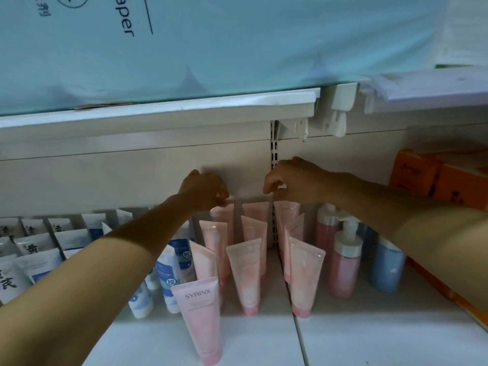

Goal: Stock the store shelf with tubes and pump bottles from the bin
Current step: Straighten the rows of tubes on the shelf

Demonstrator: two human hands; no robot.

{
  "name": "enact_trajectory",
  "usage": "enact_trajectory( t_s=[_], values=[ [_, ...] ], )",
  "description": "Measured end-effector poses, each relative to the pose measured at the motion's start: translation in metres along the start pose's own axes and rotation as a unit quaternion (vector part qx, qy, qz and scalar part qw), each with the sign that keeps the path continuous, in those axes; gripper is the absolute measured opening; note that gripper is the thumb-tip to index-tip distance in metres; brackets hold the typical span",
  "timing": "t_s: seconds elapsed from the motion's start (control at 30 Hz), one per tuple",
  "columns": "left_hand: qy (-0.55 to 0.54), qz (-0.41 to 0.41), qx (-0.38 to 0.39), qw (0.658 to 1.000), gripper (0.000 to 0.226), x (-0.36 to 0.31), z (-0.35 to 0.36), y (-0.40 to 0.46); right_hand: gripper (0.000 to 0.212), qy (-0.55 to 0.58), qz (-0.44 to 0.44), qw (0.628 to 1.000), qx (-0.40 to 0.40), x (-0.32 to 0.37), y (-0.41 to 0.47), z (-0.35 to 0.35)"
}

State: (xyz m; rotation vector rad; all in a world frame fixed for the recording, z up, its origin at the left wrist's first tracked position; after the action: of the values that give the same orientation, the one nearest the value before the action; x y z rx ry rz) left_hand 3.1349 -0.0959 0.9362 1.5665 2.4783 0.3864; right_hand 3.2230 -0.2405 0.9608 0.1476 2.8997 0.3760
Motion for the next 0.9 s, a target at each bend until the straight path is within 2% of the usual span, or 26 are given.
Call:
enact_trajectory(
  t_s=[0.13,0.23,0.33,0.43,0.57,0.73,0.9],
  values=[
    [-0.102,0.061,-0.085,0.989,0.018,-0.022,-0.027,-0.011,0.025,0.030,-0.008,0.997,0.067,0.003,-0.010,0.002],
    [-0.140,0.110,-0.003,0.984,0.020,-0.052,-0.023,-0.022,0.031,0.020,-0.007,0.987,0.158,0.008,-0.018,0.016],
    [-0.107,0.115,0.080,0.984,0.028,-0.065,-0.006,-0.026,0.032,-0.016,-0.011,0.979,0.203,0.015,-0.024,0.027],
    [-0.065,0.103,0.104,0.987,0.031,-0.070,0.006,-0.027,0.024,-0.033,0.001,0.979,0.202,0.015,-0.026,0.034],
    [-0.042,0.096,0.087,0.991,0.028,-0.077,0.008,-0.025,0.012,-0.068,-0.005,0.982,0.177,0.015,-0.025,0.036],
    [-0.100,0.067,0.082,0.989,0.022,-0.074,0.015,-0.024,0.010,-0.084,0.013,0.985,0.149,0.011,-0.027,0.036],
    [-0.126,0.072,0.071,0.987,0.021,-0.078,0.016,-0.026,0.013,-0.089,0.016,0.986,0.139,0.007,-0.026,0.041]
  ],
)
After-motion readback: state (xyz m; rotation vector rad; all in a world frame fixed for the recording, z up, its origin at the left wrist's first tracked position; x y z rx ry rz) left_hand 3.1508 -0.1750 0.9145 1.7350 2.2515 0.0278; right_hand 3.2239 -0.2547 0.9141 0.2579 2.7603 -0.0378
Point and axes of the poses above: each hand's wrist, its own y-axis towards the middle knuckle, its own z-axis out of the palm, x = y × z, the point moved 8 cm from there along y, towards the middle knuckle, and after that the axes turned 12 degrees about -y, right-handed, at the moved point
